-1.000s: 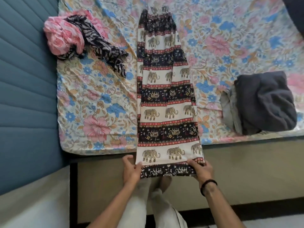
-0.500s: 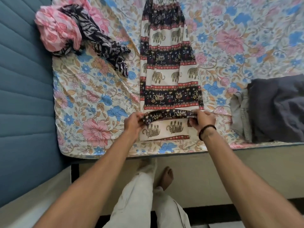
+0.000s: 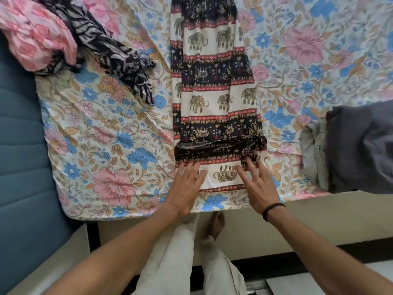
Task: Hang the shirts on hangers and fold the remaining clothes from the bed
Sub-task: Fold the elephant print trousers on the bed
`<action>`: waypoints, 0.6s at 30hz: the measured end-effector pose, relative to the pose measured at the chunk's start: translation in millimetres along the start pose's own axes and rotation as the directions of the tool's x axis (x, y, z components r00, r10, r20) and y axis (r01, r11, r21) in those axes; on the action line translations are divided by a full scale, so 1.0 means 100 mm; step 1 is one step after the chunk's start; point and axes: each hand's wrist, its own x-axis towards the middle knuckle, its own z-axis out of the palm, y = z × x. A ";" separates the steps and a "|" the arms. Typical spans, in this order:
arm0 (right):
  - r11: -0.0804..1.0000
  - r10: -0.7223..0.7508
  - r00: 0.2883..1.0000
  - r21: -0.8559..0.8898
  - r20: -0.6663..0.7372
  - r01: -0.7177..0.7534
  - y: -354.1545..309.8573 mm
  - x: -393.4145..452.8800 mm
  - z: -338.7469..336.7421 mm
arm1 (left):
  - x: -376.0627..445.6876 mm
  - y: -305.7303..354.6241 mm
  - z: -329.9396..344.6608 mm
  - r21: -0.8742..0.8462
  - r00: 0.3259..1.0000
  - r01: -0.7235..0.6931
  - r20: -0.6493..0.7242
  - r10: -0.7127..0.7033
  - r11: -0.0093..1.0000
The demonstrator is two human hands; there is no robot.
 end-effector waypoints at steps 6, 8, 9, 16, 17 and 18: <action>0.987 -0.039 0.985 0.148 -0.166 0.064 0.04 0.01 -0.12 | 0.10 -0.13 0.00 -0.085 0.993 -0.074 -0.099 0.065 0.994; 0.974 -0.021 0.988 0.218 -0.153 0.054 0.04 -0.02 -0.11 | 0.05 -0.16 -0.04 -0.143 0.991 -0.087 -0.111 0.072 0.986; 0.970 -0.016 0.987 0.237 -0.157 0.054 0.04 -0.03 -0.09 | 0.02 -0.17 -0.05 -0.169 0.991 -0.096 -0.111 0.078 0.981; 0.969 -0.044 0.998 0.242 -0.043 0.053 0.01 -0.51 -0.12 | -0.55 0.07 -0.16 -0.331 0.999 -0.017 0.030 0.028 0.944; 0.967 -0.049 0.998 0.250 0.031 0.040 -0.01 -0.62 -0.13 | -0.62 0.11 -0.15 -0.346 0.996 0.002 0.086 0.029 0.938; 0.962 -0.048 0.993 0.271 0.110 0.017 -0.03 -0.72 -0.16 | -0.69 0.16 -0.13 -0.355 0.988 0.018 0.150 0.038 0.935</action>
